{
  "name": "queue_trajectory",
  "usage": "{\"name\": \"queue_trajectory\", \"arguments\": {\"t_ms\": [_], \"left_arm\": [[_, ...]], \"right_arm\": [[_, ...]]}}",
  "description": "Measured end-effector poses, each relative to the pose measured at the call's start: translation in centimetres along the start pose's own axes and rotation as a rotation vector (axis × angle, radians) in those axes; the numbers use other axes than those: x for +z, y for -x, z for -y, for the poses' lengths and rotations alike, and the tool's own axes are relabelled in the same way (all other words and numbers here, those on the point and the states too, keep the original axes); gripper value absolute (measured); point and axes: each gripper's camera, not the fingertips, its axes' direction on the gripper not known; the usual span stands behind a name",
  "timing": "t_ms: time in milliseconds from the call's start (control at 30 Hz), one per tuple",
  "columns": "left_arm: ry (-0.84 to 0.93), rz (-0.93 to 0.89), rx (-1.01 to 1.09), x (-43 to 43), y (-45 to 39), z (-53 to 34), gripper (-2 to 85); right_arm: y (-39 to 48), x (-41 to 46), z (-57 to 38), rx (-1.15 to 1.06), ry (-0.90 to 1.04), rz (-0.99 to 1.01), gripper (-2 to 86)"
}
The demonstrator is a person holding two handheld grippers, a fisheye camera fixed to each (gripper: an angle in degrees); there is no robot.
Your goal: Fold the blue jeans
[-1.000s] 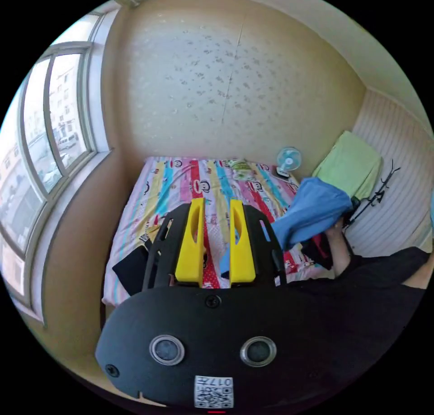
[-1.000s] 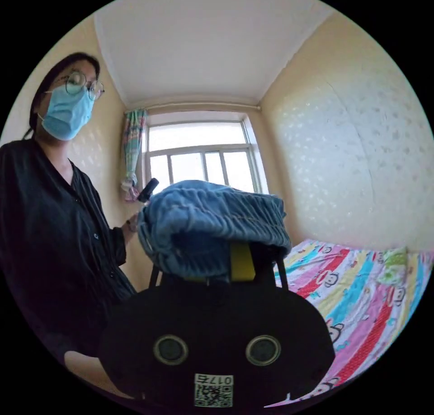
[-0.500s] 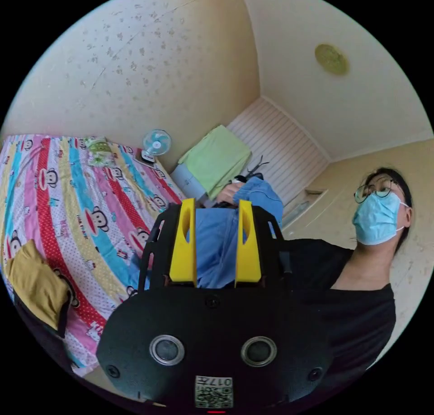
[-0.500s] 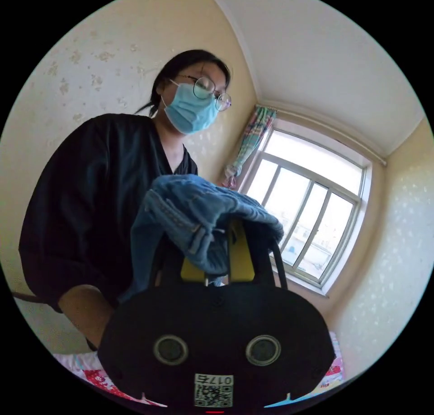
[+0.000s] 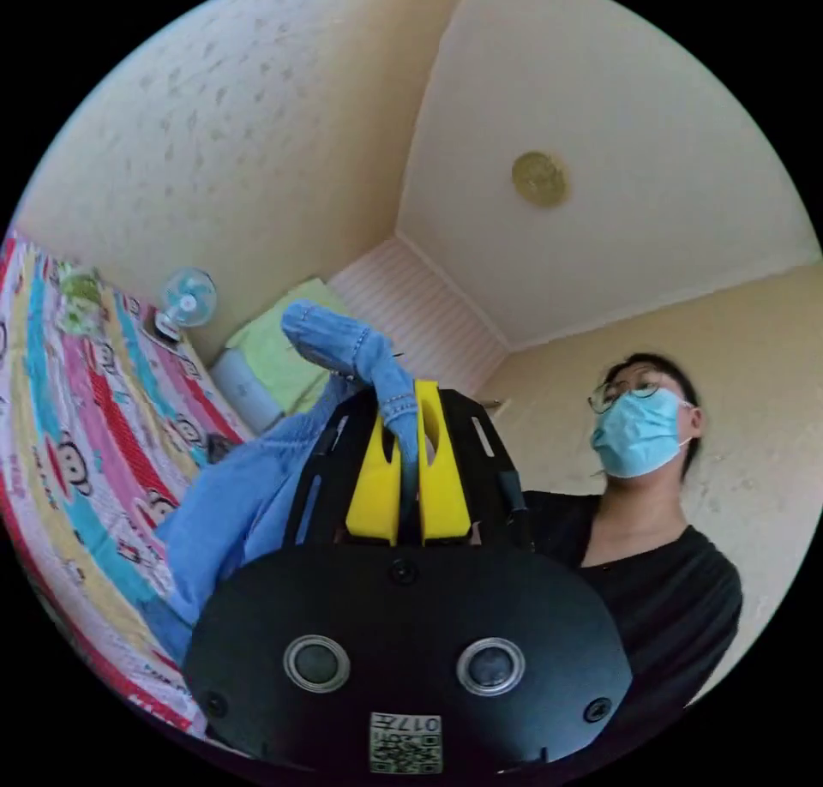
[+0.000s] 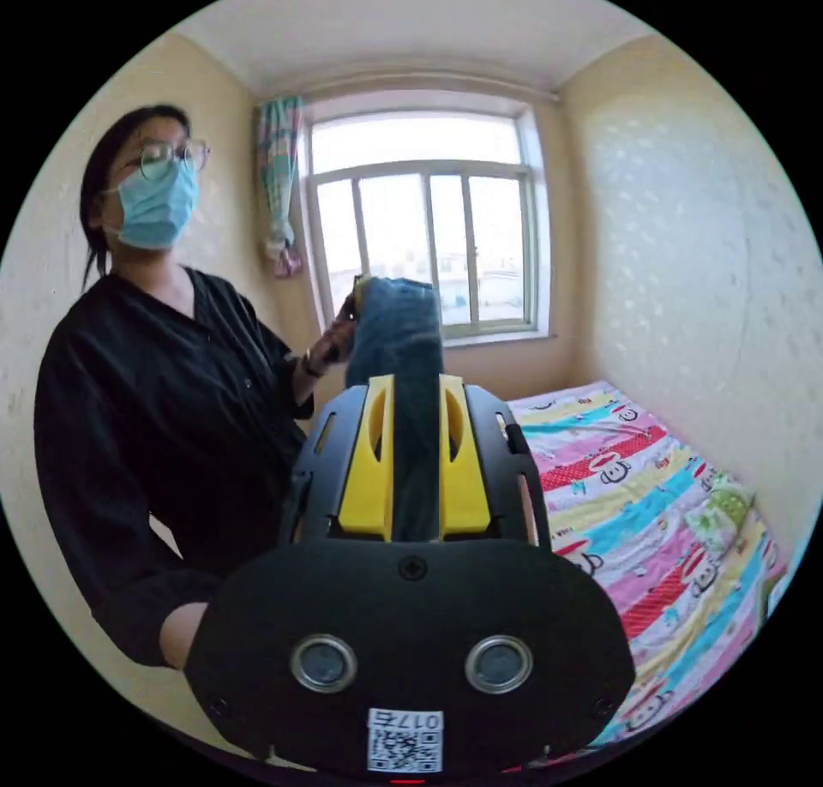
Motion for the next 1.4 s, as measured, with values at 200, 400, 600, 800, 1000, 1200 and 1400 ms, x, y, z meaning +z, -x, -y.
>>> {"name": "queue_trajectory", "arguments": {"t_ms": [200,400,600,800,1000,1200,1400], "left_arm": [[0.158,0.468,0.18,5.9,-5.4,3.0,-0.8],[0.262,0.357,0.004,9.8,-1.4,3.9,-0.3],[0.395,0.074,0.006,9.8,-1.2,3.4,6.4],[0.254,-0.051,0.082,-0.1,-3.9,3.8,8.1],[0.277,0.117,-0.131,-4.2,1.9,1.2,12.6],[0.202,0.046,-0.266,-6.8,4.9,-2.2,16.2],[0.253,-0.247,-0.387,-4.7,6.7,-2.9,19.6]], "right_arm": [[-0.2,5.4,-3.1,0.236,-0.142,0.11,10.2],[0.1,13.4,-1.6,0.412,-0.074,-0.078,18.3],[0.6,10.1,1.1,0.129,-0.06,-0.244,4.2],[-1.0,-2.7,4.9,-0.284,-0.427,0.199,1.7],[-4.9,-8.1,12.4,-0.456,-0.656,0.498,1.0],[-9.5,-10.0,18.3,-0.534,-0.953,0.844,0.9],[-12.2,-7.5,22.3,-0.551,-1.01,1.059,0.8]]}}
